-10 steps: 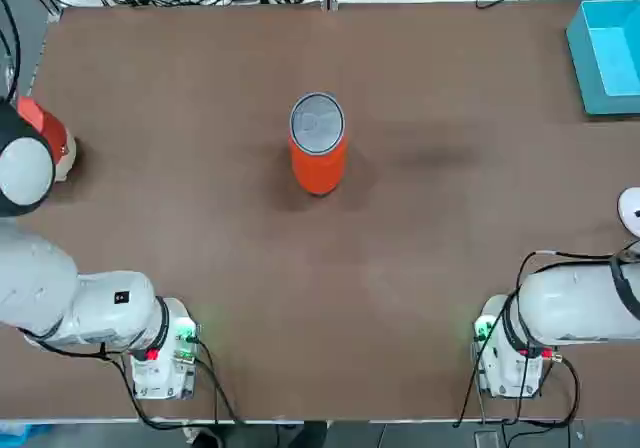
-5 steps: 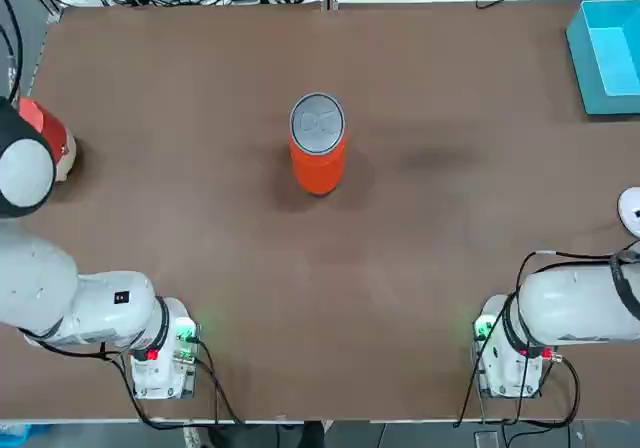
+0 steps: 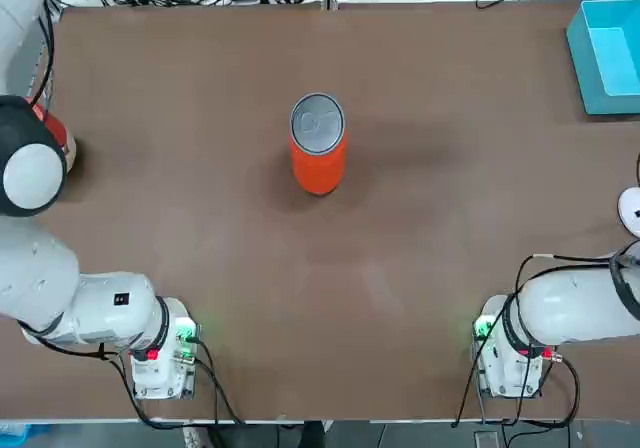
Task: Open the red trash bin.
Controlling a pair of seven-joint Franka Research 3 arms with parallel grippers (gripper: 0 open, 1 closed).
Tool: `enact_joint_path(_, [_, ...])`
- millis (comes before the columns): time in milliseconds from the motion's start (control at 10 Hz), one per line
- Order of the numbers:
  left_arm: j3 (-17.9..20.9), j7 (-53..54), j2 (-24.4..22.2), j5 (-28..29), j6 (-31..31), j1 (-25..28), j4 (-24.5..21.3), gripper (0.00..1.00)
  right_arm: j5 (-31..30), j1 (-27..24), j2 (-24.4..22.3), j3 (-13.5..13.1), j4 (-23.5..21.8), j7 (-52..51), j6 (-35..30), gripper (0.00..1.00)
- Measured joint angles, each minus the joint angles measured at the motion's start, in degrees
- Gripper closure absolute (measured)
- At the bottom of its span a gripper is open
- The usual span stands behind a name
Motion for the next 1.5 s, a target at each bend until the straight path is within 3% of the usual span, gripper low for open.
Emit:
enact_joint_path(100, [-2.67, -8.10, 0.59, 0.01, 1.41, -0.09, -1.89, 0.03, 0.05, 3.31, 0.01, 0.11, -0.19, 4.98, 0.41, 0.82])
enact_joint_path(400, [-9.24, -28.00, 0.84, -0.20, 10.69, -1.22, -10.25, 0.11, 0.10, 14.06, 0.46, 0.37, -1.41, 21.89, 5.48, 0.96])
enact_joint_path(800, [-12.69, -43.35, 1.30, -1.88, 21.64, -1.29, -18.31, 0.73, 3.62, 25.20, 2.98, 0.46, -6.77, 34.18, 14.16, 0.99])
enact_joint_path(1000, [-13.79, -50.80, 1.98, -2.37, 28.96, -1.64, -23.73, 0.99, 4.24, 30.24, 4.03, 0.43, -10.11, 40.68, 21.27, 0.99])
enact_joint_path(1500, [-13.88, -60.98, 5.04, -2.44, 39.20, -5.07, -29.66, 0.99, 4.25, 40.65, 12.92, 0.42, -11.40, 49.97, 27.10, 0.99])
